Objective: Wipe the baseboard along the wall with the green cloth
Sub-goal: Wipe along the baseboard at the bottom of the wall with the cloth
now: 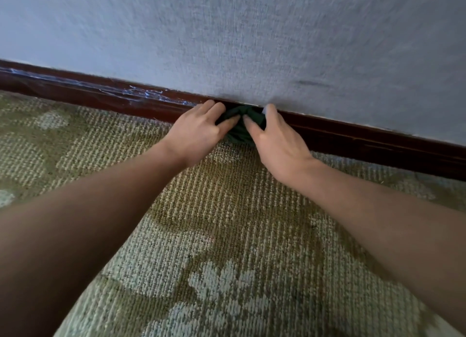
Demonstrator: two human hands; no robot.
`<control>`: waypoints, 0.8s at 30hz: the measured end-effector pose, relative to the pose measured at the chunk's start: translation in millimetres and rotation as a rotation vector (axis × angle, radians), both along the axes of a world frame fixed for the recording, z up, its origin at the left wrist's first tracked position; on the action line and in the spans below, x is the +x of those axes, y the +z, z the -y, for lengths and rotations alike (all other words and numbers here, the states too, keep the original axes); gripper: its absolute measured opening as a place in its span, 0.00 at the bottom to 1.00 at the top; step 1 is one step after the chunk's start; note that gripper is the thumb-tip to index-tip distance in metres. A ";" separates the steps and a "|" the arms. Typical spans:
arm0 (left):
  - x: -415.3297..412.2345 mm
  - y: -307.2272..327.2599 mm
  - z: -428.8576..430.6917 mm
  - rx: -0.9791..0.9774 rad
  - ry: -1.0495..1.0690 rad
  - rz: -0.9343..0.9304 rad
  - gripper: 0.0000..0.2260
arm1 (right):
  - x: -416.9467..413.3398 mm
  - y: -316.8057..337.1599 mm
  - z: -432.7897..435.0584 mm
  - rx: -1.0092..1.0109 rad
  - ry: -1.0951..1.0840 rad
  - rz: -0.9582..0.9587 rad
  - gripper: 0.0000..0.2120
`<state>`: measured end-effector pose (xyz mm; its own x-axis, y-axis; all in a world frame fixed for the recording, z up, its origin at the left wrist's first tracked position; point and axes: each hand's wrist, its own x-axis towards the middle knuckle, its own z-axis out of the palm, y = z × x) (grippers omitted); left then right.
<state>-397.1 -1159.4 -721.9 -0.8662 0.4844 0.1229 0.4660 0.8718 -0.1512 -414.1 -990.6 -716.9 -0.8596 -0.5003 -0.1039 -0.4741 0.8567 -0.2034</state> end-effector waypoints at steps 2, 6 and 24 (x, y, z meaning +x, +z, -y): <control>-1.2 0.8 2.2 -0.008 -0.028 0.004 0.21 | -0.1 4.2 -3.3 0.189 0.084 -0.080 0.27; -4.0 7.2 1.2 -0.129 -0.054 0.040 0.24 | 0.6 14.5 -2.9 0.291 0.037 -0.043 0.31; -13.3 18.7 -4.7 -0.425 -0.086 0.038 0.23 | -8.1 4.2 -4.0 0.084 -0.013 0.078 0.26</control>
